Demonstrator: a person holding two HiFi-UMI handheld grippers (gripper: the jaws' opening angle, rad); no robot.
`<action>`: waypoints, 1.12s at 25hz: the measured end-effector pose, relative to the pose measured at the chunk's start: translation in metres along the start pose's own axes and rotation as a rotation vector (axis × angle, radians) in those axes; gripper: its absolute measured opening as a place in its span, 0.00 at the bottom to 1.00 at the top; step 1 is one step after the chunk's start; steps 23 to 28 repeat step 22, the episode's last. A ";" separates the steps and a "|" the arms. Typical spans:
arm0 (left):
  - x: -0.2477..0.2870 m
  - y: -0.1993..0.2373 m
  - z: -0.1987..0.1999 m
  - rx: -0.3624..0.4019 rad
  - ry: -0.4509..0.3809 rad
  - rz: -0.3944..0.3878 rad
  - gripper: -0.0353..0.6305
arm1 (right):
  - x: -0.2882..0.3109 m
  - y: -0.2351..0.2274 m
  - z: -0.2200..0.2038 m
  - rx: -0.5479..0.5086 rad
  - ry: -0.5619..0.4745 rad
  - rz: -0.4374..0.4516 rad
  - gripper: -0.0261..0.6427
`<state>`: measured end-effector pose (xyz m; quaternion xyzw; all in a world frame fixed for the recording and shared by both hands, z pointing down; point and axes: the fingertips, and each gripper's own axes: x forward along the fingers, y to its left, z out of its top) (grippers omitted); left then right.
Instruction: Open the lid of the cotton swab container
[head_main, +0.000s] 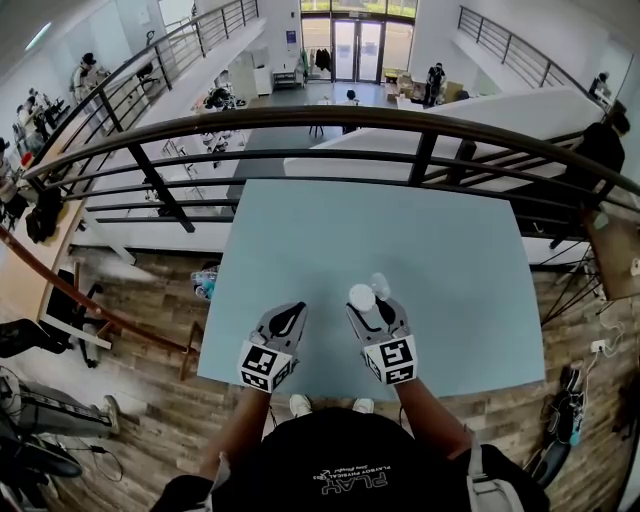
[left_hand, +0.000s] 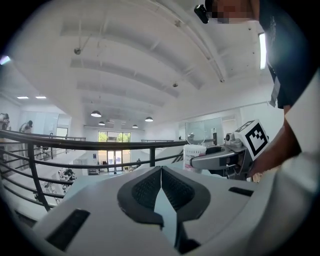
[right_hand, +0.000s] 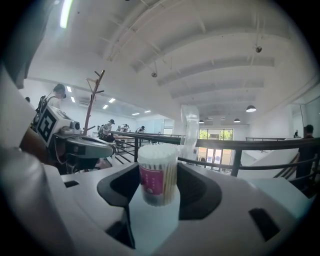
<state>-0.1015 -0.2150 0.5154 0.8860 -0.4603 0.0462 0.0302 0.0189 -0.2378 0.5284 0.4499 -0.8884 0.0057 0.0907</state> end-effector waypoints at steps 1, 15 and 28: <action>-0.002 0.001 0.001 -0.003 -0.002 0.002 0.08 | 0.000 0.002 0.001 0.002 -0.001 -0.001 0.39; -0.014 -0.001 -0.006 -0.005 -0.009 0.000 0.08 | -0.003 0.012 -0.001 0.015 -0.005 -0.004 0.39; -0.016 0.001 -0.009 -0.015 0.005 0.002 0.08 | -0.002 0.013 0.000 0.015 -0.001 -0.004 0.39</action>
